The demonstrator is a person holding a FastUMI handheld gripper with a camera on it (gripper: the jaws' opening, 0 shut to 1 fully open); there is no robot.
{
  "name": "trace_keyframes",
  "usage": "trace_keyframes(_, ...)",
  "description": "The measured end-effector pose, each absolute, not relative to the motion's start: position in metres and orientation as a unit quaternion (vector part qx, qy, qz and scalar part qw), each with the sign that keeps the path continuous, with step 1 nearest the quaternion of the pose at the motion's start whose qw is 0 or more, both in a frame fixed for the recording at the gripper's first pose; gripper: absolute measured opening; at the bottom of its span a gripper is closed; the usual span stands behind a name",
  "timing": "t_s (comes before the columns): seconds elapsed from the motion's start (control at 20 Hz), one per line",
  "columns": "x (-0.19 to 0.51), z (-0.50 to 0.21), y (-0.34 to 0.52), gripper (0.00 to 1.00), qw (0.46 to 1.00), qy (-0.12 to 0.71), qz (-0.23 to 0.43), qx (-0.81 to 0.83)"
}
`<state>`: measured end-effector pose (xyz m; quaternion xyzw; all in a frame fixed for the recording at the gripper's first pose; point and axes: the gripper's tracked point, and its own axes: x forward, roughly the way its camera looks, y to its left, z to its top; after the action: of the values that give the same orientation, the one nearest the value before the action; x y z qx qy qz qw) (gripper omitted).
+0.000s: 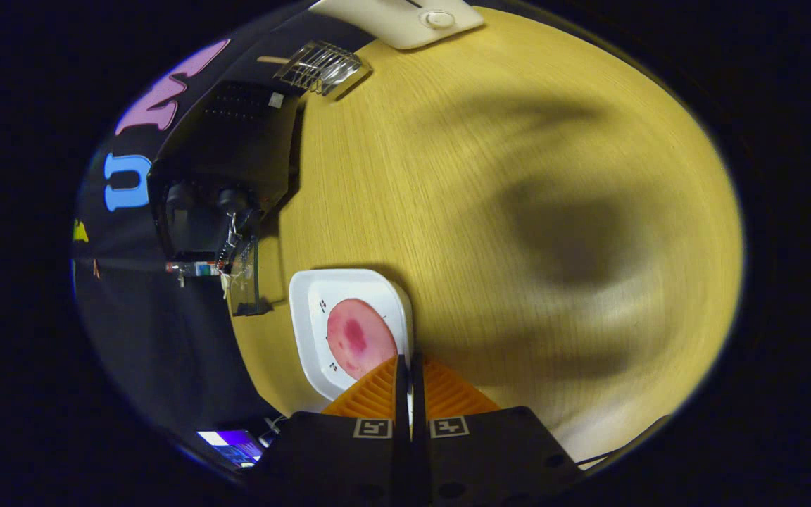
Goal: Open the toaster oven, put the food inside, and close the toaster oven door.
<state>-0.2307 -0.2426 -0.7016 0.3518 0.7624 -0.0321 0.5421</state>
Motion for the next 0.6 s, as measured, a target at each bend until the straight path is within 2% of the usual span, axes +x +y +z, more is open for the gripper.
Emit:
trace_keyframes(0.15,-0.234,-0.694,-0.239,0.05,0.521,0.732,-0.056,0.435)
trace_keyframes(0.3,-0.235,-0.683,-0.236,0.05,0.523,0.695,-0.083,0.487)
trace_keyframes(0.6,-0.223,-0.637,-0.206,0.05,0.558,0.627,-0.143,0.525)
